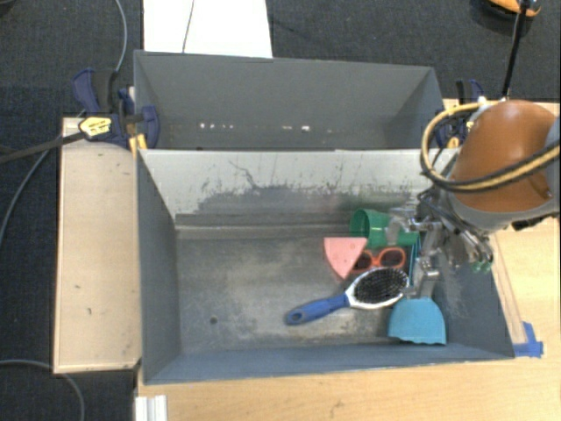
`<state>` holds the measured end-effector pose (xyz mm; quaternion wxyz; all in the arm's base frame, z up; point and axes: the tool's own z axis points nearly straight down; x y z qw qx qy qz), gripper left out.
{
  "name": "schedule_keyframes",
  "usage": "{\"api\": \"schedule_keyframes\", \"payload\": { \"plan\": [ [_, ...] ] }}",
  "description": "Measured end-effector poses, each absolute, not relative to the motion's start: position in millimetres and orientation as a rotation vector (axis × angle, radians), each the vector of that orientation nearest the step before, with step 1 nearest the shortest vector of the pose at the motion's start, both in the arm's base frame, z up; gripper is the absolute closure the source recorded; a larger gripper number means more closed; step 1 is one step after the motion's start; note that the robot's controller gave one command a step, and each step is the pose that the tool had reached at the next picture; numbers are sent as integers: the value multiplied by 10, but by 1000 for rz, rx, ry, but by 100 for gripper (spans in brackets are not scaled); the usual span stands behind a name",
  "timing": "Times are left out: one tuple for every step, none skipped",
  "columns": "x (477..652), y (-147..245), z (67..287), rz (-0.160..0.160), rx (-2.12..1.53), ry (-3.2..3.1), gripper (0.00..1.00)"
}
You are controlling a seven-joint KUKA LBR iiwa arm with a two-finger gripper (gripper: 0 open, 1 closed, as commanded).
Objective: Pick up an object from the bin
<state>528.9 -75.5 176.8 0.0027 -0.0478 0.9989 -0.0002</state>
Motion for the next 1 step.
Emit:
{"api": "schedule_keyframes", "payload": {
  "plan": [
    [4989,-572,1527,-1,-447,3104,0]
  ]
}}
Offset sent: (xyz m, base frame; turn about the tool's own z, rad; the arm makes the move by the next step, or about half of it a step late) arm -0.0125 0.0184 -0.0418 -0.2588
